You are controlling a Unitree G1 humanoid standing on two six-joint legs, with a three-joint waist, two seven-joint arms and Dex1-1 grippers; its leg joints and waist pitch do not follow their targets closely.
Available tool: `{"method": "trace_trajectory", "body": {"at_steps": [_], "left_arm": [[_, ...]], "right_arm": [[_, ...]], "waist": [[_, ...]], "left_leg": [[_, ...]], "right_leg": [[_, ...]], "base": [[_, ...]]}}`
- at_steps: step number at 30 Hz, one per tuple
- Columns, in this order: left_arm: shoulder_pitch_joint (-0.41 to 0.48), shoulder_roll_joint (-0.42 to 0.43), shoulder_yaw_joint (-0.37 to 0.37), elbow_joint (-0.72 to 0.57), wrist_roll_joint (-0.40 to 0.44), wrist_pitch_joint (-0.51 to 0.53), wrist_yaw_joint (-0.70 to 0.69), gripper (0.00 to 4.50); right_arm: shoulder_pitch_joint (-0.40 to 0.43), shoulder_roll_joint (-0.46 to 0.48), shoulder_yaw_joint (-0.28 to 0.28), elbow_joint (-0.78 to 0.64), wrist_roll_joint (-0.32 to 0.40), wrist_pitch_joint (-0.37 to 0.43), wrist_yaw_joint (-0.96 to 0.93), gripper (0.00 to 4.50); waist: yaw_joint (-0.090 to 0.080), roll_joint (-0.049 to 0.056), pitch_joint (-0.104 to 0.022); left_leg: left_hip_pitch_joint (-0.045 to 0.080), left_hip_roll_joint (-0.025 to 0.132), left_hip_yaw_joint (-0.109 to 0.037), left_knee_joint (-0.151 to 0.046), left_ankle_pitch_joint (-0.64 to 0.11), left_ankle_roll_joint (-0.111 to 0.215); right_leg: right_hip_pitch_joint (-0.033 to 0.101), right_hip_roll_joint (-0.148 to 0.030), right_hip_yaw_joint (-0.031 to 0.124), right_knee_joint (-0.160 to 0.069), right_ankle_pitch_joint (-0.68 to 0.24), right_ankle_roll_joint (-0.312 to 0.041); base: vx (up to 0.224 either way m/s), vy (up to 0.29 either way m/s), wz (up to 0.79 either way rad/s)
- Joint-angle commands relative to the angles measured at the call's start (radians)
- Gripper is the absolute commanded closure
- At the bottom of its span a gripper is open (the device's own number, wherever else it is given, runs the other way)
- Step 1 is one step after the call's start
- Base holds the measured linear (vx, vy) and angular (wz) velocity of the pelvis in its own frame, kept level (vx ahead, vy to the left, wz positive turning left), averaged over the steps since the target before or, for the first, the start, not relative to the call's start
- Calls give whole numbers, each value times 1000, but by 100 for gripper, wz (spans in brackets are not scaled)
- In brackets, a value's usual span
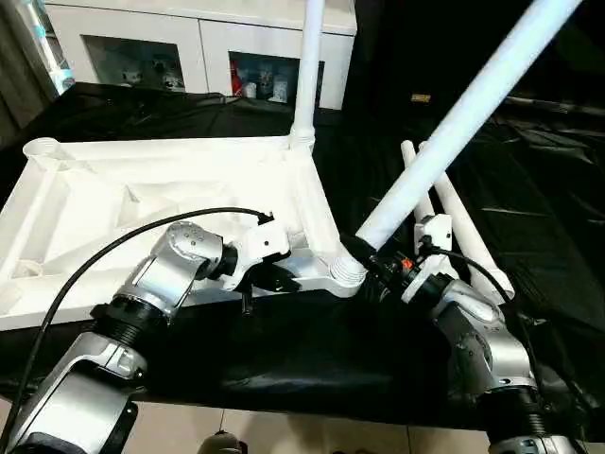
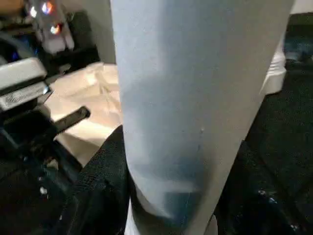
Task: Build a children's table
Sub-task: Insert table leg to table base
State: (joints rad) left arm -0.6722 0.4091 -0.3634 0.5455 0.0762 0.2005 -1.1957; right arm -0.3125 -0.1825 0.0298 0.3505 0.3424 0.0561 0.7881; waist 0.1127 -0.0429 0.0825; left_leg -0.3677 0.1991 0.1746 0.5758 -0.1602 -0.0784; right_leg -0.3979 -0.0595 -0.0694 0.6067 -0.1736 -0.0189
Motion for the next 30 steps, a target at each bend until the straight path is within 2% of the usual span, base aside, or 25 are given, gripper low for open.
{"method": "trace_trajectory", "body": {"at_steps": [1,5,13,16,19,22,30], "left_arm": [[-24,7,2,-17,6,-23,5,450],[-18,13,-5,-22,8,-34,-8,450],[-9,22,-15,-33,4,-59,-34,450],[-7,32,-22,-39,-2,-81,-63,450],[-5,40,-28,-46,-5,-89,-84,450],[6,58,-37,-81,-12,-91,-126,450],[31,104,-68,-141,-6,-96,-197,450]], "right_arm": [[34,-41,71,87,-97,57,17,262],[-14,-66,79,93,-80,116,63,262],[-77,-134,136,124,-83,171,205,262],[-101,-170,177,165,-112,169,294,262],[-118,-183,193,194,-122,160,330,262],[-145,-190,206,249,-136,129,376,262],[-170,-196,254,299,-151,122,479,262]], "waist": [[-4,15,-56],[-5,11,-57],[-4,5,-62],[-4,4,-64],[-2,5,-65],[-4,2,-63],[-6,-1,-58]], "left_leg": [[21,38,-23,-81,-381,-7],[22,39,-23,-80,-375,-2],[16,40,-16,-77,-316,10],[16,41,-14,-76,-296,16],[17,41,-14,-75,-288,18],[15,42,-13,-76,-288,16],[20,44,-15,-82,-323,10]], "right_leg": [[26,-98,51,-110,-537,-122],[26,-98,52,-112,-553,-116],[31,-94,54,-100,-449,-143],[32,-92,54,-94,-401,-156],[34,-92,54,-90,-372,-171],[35,-91,54,-85,-341,-185],[33,-88,54,-85,-339,-185]], "base": [[0,0,0],[0,0,0],[0,0,0],[0,0,0],[0,0,0],[0,0,0],[0,0,0]]}}
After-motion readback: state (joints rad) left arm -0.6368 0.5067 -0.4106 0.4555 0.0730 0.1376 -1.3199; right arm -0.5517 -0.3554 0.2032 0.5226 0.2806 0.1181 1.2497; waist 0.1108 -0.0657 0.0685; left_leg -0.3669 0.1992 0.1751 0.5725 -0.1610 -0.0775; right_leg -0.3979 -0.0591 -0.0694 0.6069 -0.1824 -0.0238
